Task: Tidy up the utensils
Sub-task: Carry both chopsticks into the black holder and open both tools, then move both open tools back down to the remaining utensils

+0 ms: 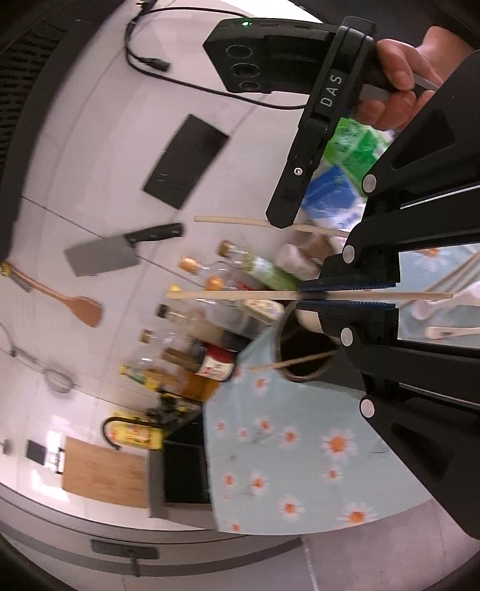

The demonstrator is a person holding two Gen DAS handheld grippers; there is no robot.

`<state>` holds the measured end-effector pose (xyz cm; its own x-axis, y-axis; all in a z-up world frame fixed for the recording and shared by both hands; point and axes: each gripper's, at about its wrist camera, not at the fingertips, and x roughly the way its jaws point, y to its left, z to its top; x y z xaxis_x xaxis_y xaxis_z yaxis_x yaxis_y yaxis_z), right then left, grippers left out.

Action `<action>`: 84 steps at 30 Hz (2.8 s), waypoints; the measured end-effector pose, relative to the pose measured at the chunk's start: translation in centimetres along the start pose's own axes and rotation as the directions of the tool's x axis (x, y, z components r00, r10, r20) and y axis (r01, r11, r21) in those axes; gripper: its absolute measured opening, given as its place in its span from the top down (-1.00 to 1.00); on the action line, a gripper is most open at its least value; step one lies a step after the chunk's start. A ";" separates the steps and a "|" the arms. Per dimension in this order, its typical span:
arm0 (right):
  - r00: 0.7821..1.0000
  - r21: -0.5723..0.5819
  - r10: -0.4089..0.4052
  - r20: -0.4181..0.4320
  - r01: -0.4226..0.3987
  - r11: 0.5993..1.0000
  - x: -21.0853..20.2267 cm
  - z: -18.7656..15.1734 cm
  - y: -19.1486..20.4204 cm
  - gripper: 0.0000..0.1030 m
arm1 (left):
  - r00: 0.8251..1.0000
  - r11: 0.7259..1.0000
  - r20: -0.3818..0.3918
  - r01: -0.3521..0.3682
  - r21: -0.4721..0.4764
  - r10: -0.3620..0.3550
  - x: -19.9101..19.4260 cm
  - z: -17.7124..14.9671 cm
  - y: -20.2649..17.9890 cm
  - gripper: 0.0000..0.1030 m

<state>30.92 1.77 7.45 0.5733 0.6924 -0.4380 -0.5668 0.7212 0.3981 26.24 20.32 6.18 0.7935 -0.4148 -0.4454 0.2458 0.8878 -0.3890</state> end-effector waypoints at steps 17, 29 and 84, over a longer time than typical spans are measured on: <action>0.967 -0.098 0.042 0.252 -0.018 0.995 2.9 5.3 -1.5 0.89 | 0.958 0.988 0.282 -0.093 0.127 0.054 2.9 4.8 -1.6 0.93; 0.981 -0.033 0.033 0.191 -0.027 0.999 5.5 4.1 -4.0 0.89 | 0.971 0.987 0.206 -0.140 0.075 0.122 6.6 2.7 0.8 0.93; 0.979 0.181 0.002 -0.204 0.036 0.983 -3.2 -10.6 -7.7 0.29 | 0.761 0.982 -0.627 -0.076 0.170 0.167 6.4 -14.4 1.0 0.45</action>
<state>27.20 -6.19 -2.76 0.4391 0.6752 -0.5927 -0.4292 0.7372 0.5218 23.55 15.70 -8.71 0.2958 -0.2919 -0.9095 0.2761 0.9377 -0.2112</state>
